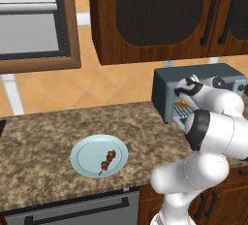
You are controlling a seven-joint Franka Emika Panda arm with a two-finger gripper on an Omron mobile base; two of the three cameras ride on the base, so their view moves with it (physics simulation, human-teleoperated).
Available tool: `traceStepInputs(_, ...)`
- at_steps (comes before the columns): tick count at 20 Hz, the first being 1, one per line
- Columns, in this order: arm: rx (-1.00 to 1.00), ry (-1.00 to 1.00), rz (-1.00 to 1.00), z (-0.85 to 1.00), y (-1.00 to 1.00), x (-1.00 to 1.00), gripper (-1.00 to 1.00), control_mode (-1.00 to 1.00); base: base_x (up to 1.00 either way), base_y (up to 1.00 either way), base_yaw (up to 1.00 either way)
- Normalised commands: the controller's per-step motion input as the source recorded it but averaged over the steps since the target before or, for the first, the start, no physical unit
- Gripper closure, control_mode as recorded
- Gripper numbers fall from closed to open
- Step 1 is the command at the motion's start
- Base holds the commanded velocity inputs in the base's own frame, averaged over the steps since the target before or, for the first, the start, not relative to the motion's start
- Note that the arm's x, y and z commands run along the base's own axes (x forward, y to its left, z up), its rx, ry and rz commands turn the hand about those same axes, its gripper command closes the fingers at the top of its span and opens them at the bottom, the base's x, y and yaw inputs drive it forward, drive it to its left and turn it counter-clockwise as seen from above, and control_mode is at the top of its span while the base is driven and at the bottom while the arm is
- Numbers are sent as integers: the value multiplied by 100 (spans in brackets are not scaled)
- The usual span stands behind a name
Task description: Pick up the kebab skewer and baguette bread, and place them inside the toaster oven. Close the toaster oven door and start by setting the timer.
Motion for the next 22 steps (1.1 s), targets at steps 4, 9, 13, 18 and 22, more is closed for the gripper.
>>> traceStepInputs(4, 0, 14, 0, 0, -16, -13, -100, -100, 0, 0, 0)
traceStepInputs(9, 0, 15, 4, 0, -11, -87, -100, -100, 0, 0, 0)
traceStepInputs(13, -1, 15, 11, 26, 25, -62, -100, -100, 0, 0, 0)
traceStepInputs(18, -6, 17, 12, 15, 57, -79, -100, -100, 0, 0, 0)
traceStepInputs(22, 0, 18, 18, 2, 77, -60, -100, -100, 0, 0, 0)
